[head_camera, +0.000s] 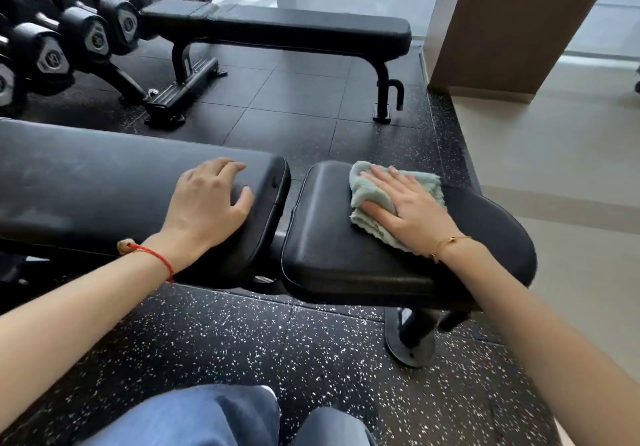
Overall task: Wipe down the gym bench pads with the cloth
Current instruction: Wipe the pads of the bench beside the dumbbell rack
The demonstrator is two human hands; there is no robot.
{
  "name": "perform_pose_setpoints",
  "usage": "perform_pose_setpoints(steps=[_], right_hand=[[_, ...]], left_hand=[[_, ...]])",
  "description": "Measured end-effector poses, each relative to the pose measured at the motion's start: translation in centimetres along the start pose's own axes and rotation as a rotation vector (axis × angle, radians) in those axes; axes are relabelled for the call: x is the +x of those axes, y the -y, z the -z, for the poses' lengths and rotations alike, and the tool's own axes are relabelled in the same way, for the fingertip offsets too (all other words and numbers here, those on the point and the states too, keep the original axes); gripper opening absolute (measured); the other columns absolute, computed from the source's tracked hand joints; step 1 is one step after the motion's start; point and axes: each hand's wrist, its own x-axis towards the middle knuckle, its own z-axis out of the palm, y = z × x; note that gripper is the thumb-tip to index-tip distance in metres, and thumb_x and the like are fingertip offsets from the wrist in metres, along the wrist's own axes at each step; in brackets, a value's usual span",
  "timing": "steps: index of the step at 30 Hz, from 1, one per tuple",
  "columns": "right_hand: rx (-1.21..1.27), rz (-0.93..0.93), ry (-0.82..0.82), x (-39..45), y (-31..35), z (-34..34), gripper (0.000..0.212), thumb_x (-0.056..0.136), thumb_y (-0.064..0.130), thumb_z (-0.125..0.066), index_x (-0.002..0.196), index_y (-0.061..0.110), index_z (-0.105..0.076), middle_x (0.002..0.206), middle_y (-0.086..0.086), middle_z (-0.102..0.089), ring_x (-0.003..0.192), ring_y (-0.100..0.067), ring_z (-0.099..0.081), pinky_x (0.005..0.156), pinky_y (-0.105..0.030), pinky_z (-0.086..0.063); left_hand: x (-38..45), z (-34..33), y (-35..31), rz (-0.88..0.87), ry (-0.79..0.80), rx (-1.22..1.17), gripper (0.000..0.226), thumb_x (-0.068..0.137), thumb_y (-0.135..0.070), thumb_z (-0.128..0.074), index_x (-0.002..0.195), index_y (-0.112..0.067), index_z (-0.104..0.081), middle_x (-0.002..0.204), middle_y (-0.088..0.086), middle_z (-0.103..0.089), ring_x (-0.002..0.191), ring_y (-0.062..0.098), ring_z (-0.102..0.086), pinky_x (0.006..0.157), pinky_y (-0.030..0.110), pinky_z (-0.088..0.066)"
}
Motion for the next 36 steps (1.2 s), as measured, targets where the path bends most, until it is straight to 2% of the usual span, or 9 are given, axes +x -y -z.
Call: perform_pose_setpoints(steps=[2, 4, 8, 12, 17, 20, 25, 30, 36], right_hand=[[-0.061, -0.077, 0.009, 2.8, -0.7, -0.1, 0.081, 0.086, 0.078, -0.02, 0.153, 0.033, -0.022, 0.161, 0.007, -0.02, 0.15, -0.017, -0.013, 0.122, -0.033, -0.003], [-0.099, -0.091, 0.005, 6.3, 0.0, -0.5, 0.081, 0.085, 0.079, -0.02, 0.148, 0.029, -0.034, 0.154, 0.002, -0.037, 0.143, -0.023, -0.032, 0.117, -0.037, -0.018], [-0.161, -0.105, 0.087, 11.3, 2.1, -1.4, 0.056, 0.094, 0.067, -0.031, 0.127, 0.026, -0.05, 0.125, -0.006, -0.06, 0.112, -0.032, -0.056, 0.092, -0.042, -0.038], [-0.028, -0.067, 0.067, 8.7, 0.5, 0.1, 0.069, 0.088, 0.073, -0.03, 0.132, 0.025, -0.052, 0.121, 0.001, -0.064, 0.107, -0.026, -0.059, 0.092, -0.038, -0.041], [-0.016, -0.222, 0.09, 3.6, -4.0, 3.1, 0.073, 0.088, 0.072, -0.035, 0.129, 0.016, -0.057, 0.118, -0.002, -0.065, 0.106, -0.025, -0.06, 0.095, -0.035, -0.04], [-0.087, -0.267, 0.155, 6.3, -2.9, 2.6, 0.084, 0.087, 0.077, -0.019, 0.121, 0.012, -0.06, 0.107, -0.007, -0.066, 0.092, -0.031, -0.061, 0.084, -0.042, -0.044], [-0.031, -0.07, 0.303, 14.2, 2.7, -0.9, 0.072, 0.088, 0.07, -0.025, 0.122, 0.016, -0.059, 0.105, -0.004, -0.065, 0.087, -0.029, -0.061, 0.077, -0.042, -0.046], [0.136, -0.122, 0.271, 11.1, 1.1, 0.9, 0.064, 0.091, 0.065, -0.04, 0.126, 0.015, -0.056, 0.117, -0.003, -0.062, 0.1, -0.025, -0.059, 0.089, -0.04, -0.045], [0.086, -0.374, 0.298, 2.0, -6.6, 5.5, 0.07, 0.09, 0.069, -0.036, 0.134, 0.017, -0.05, 0.125, -0.001, -0.057, 0.111, -0.023, -0.052, 0.097, -0.037, -0.036]], left_hand=[[1.6, -1.0, 0.4, -0.027, 0.021, -0.01, 0.062, 0.083, -0.043, -0.038, 0.132, -0.009, -0.057, 0.135, 0.01, -0.057, 0.127, 0.029, -0.05, 0.109, 0.047, -0.036], [3.0, -2.2, 0.4, -0.02, 0.068, -0.032, 0.063, 0.085, -0.043, -0.038, 0.137, -0.011, -0.051, 0.141, 0.01, -0.052, 0.133, 0.027, -0.044, 0.114, 0.049, -0.03], [4.7, -3.2, 0.1, 0.013, 0.168, -0.085, 0.061, 0.089, -0.039, -0.036, 0.144, -0.014, -0.043, 0.15, 0.009, -0.041, 0.143, 0.024, -0.031, 0.12, 0.049, -0.016], [5.6, -2.4, 0.5, -0.023, 0.244, -0.07, 0.057, 0.092, -0.039, -0.034, 0.143, -0.014, -0.044, 0.151, 0.009, -0.041, 0.145, 0.024, -0.027, 0.121, 0.049, -0.01], [8.6, -1.7, 0.9, -0.052, 0.394, -0.059, 0.056, 0.095, -0.04, -0.028, 0.141, -0.013, -0.046, 0.148, 0.008, -0.045, 0.143, 0.023, -0.032, 0.121, 0.047, -0.011], [9.9, -1.8, 0.7, -0.056, 0.511, -0.04, 0.056, 0.096, -0.042, -0.026, 0.138, -0.012, -0.049, 0.142, 0.008, -0.051, 0.138, 0.025, -0.039, 0.12, 0.05, -0.016], [11.1, -1.9, -0.4, -0.002, 0.596, -0.034, 0.05, 0.095, -0.041, -0.03, 0.126, -0.011, -0.054, 0.124, 0.006, -0.057, 0.122, 0.028, -0.048, 0.113, 0.052, -0.027], [11.1, -1.7, -1.1, 0.02, 0.635, 0.01, 0.048, 0.096, -0.038, -0.031, 0.127, -0.009, -0.053, 0.123, 0.009, -0.055, 0.122, 0.031, -0.046, 0.114, 0.053, -0.025], [11.3, -1.8, -2.0, 0.054, 0.64, 0.031, 0.047, 0.095, -0.036, -0.033, 0.128, -0.008, -0.052, 0.124, 0.012, -0.054, 0.123, 0.034, -0.044, 0.114, 0.054, -0.022]])
